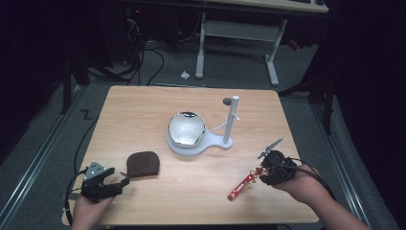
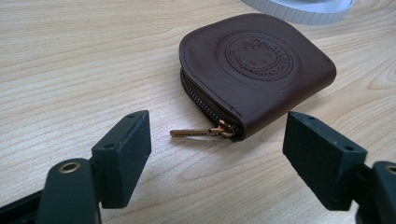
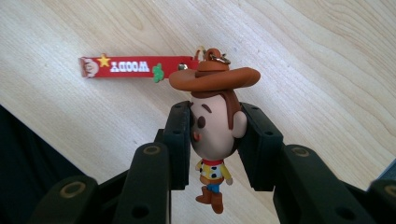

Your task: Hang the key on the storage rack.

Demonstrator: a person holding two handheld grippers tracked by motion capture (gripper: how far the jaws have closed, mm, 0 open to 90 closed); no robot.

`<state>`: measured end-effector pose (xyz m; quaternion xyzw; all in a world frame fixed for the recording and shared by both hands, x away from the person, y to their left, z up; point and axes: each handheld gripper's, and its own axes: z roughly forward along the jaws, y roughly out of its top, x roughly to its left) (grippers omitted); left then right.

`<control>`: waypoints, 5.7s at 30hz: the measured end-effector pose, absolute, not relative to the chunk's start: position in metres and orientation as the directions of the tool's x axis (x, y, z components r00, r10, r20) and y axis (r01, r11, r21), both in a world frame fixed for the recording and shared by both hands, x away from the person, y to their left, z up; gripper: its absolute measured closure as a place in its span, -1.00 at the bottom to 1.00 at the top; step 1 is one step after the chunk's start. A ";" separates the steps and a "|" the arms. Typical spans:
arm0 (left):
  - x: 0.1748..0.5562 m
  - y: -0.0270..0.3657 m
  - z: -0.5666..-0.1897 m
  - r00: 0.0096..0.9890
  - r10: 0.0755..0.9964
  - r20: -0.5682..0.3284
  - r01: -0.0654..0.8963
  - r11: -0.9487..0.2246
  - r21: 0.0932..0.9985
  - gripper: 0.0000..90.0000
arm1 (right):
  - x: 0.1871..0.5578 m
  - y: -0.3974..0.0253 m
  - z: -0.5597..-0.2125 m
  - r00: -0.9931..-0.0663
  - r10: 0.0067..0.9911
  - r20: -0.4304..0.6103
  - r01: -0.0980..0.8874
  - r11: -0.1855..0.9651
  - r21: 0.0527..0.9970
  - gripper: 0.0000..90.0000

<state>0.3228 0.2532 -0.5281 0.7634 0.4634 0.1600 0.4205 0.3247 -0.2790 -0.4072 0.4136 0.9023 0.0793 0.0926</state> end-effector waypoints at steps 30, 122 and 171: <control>0.323 0.255 -0.529 0.513 0.845 -0.154 0.578 -0.207 0.790 -0.47 | 0.336 -0.269 -0.349 -0.640 0.758 -0.125 0.716 0.648 0.260 0.48; 0.326 0.258 -0.530 0.517 0.839 -0.172 0.582 -0.197 0.789 -0.47 | 0.412 -0.235 -0.304 -0.607 0.771 -0.193 0.686 0.631 0.362 0.48; 0.327 0.256 -0.531 0.522 0.837 -0.164 0.583 -0.210 0.785 -0.47 | 0.418 -0.248 -0.377 -0.555 0.829 -0.068 0.712 0.516 0.476 0.41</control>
